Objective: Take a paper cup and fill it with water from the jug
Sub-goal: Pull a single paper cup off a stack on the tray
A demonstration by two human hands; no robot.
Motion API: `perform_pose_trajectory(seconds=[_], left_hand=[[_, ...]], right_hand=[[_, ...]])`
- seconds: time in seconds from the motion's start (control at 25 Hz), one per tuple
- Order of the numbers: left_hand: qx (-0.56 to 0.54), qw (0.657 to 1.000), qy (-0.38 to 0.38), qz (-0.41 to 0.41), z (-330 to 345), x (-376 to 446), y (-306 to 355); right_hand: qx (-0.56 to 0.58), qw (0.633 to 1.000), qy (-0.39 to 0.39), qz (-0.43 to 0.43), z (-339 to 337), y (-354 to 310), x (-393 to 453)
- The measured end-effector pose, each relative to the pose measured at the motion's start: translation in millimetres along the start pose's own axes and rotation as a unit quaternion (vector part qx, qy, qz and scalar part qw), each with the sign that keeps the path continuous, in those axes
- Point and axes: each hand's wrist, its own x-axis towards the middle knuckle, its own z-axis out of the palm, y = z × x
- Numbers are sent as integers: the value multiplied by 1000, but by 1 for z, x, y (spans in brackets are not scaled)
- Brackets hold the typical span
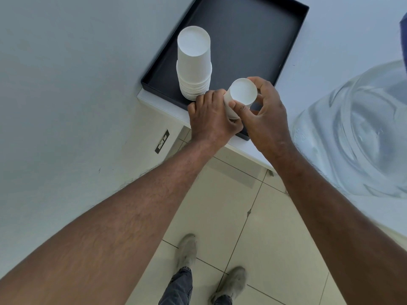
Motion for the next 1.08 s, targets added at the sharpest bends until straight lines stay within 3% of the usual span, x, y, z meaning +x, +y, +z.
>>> perform_pose_trajectory(seconds=[0.44, 1.08], left_hand=[[-33, 999, 0, 17, -1, -7, -5], [-55, 998, -18, 11, -3, -10, -5]], right_hand=[[-18, 999, 36, 14, -7, 7, 3], [41, 998, 14, 41, -4, 3, 4]])
